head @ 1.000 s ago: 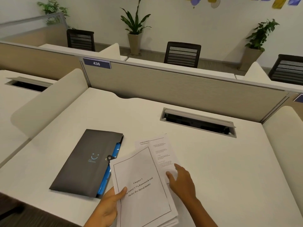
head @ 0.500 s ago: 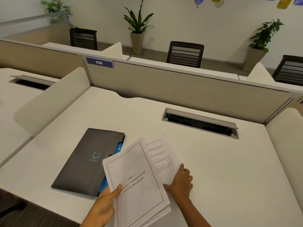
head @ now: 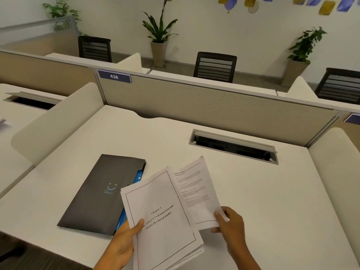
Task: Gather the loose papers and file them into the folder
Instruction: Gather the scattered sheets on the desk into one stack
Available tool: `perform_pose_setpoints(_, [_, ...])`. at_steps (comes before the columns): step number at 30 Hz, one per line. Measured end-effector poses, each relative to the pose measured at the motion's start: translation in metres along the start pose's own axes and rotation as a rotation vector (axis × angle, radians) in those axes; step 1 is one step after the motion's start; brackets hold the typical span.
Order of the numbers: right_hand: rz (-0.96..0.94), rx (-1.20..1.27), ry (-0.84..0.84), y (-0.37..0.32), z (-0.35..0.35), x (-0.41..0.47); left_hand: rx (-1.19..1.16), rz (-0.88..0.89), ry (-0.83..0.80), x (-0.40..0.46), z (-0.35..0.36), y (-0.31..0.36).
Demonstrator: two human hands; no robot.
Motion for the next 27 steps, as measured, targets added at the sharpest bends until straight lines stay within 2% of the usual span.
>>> perform_pose_setpoints(8, [-0.06,0.21,-0.035,-0.036,-0.04,-0.031,-0.001,0.007,-0.02,-0.004,0.007,0.01])
perform_pose_setpoints(15, [-0.116,0.192,-0.121,-0.054,-0.032,-0.045,-0.035,-0.025,-0.047,-0.006,0.018,0.011])
perform_pose_setpoints(27, [-0.155,0.1,-0.201,-0.06,0.001,-0.062,0.079,-0.07,-0.063,-0.006,0.03,0.005])
Point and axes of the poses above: each hand's wrist, its own x-axis towards the middle knuckle, its own z-axis out of the palm, y = z × x, the point moved 6 cm from there along x, towards the middle knuckle, and after that the axes turned 1 degree about y, right-handed, at the moved point
